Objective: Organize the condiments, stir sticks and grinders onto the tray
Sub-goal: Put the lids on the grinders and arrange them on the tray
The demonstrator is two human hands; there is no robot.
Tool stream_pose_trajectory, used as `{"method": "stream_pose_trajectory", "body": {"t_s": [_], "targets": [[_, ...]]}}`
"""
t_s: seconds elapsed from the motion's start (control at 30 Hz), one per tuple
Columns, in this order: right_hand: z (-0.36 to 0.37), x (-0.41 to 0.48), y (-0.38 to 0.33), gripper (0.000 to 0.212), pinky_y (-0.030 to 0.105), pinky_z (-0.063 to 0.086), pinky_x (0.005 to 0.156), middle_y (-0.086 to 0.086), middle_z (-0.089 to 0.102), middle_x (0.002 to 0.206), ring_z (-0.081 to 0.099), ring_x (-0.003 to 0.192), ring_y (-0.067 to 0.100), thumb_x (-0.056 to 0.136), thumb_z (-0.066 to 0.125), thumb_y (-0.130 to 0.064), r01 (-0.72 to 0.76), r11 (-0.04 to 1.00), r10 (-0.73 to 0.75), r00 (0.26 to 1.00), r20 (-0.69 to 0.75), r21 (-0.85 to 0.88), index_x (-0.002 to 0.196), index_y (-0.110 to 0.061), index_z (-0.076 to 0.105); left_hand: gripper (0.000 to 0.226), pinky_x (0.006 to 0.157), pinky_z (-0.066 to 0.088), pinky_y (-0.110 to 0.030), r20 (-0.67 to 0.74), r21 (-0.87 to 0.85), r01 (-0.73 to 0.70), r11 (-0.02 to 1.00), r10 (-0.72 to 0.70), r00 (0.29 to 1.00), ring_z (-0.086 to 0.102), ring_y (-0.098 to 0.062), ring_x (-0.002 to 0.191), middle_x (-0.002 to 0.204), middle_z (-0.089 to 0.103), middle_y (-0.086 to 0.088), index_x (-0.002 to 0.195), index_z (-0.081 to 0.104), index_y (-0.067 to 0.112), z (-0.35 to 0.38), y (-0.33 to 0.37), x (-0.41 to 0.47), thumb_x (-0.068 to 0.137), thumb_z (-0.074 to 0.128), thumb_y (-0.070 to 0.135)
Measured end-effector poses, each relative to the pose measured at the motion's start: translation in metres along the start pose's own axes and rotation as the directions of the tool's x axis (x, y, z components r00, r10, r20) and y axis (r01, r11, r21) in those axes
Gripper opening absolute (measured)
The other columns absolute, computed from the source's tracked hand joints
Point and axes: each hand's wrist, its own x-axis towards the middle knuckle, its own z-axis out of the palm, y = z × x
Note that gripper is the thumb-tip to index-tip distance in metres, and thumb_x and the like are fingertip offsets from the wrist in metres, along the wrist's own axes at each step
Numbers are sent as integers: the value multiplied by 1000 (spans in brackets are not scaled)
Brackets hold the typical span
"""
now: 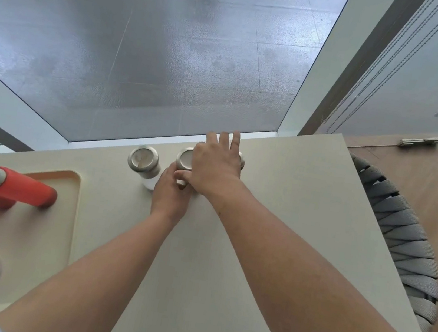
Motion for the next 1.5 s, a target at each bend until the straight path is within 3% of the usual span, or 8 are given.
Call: {"method": "stream_pose_trajectory", "body": {"t_s": [0.17, 0.3, 0.5, 0.8, 1.0, 1.17, 1.37, 1.5], "targets": [[2, -10, 28, 79, 54, 13, 123, 9, 45, 148, 34, 141, 31, 93, 41, -69, -52, 978, 69, 995, -78, 204, 146, -10, 44, 72, 83, 49, -29, -66, 91, 169, 981, -163, 984, 67, -10, 84, 133, 50, 6, 140, 44, 19, 9, -9, -19, 81, 82, 36], [6, -14, 62, 58, 46, 32, 114, 8, 46, 149, 40, 137, 29, 98, 45, -43, -98, 941, 130, 988, -78, 325, 147, -13, 43, 41, 77, 51, -32, -32, 247, 72, 966, -66, 997, 63, -4, 70, 108, 65, 11, 118, 57, 28, 25, -10, -43, 84, 75, 41], [15, -20, 91, 60, 40, 37, 113, 4, 42, 155, 44, 138, 25, 101, 54, -38, 0, 893, -21, 999, 42, 450, 154, -13, 38, 78, 68, 51, -26, 142, 150, 54, 987, -76, 987, 68, -7, 82, 89, 70, 18, 153, 27, 46, 56, 21, -38, 87, 69, 52], [20, -18, 105, 63, 35, 39, 109, 4, 58, 142, 52, 129, 24, 95, 66, -41, 44, 864, -41, 999, -16, 502, 149, -15, 47, 18, 53, 50, -31, 199, -89, 94, 992, -75, 977, 65, -16, 52, 71, 72, -1, 107, 60, 46, 67, 34, -3, 94, 66, 36], [25, -20, 85, 56, 43, 36, 110, 10, 66, 115, 59, 110, 29, 93, 64, -52, -47, 911, 101, 989, -111, 410, 121, -5, 56, 13, 61, 58, -45, 157, -21, 93, 995, -88, 984, 63, -18, 51, 62, 68, -5, 98, 59, 40, 71, 30, -3, 85, 57, 41], [17, -16, 91, 69, 49, 32, 115, 7, 56, 135, 51, 126, 27, 88, 68, -54, -8, 886, 26, 999, -31, 464, 139, -12, 48, 9, 59, 58, -42, 145, -2, 89, 996, -88, 986, 66, -19, 52, 60, 69, -4, 97, 58, 35, 70, 31, -4, 88, 56, 34], [34, -22, 78, 61, 40, 48, 84, 8, 60, 111, 62, 98, 34, 83, 77, -46, -63, 859, 157, 977, -144, 508, 124, -11, 50, 14, 50, 46, -25, 114, 125, 94, 988, -108, 988, 65, -13, 51, 60, 69, -1, 96, 57, 37, 71, 31, -5, 87, 51, 28], [37, -20, 67, 68, 40, 46, 82, 8, 59, 109, 62, 98, 34, 85, 74, -51, -134, 854, 228, 965, -130, 503, 128, -9, 41, 13, 50, 47, -25, 115, 196, 111, 974, -135, 984, 64, -12, 49, 55, 67, 4, 89, 58, 29, 74, 32, -1, 87, 45, 29]]}}
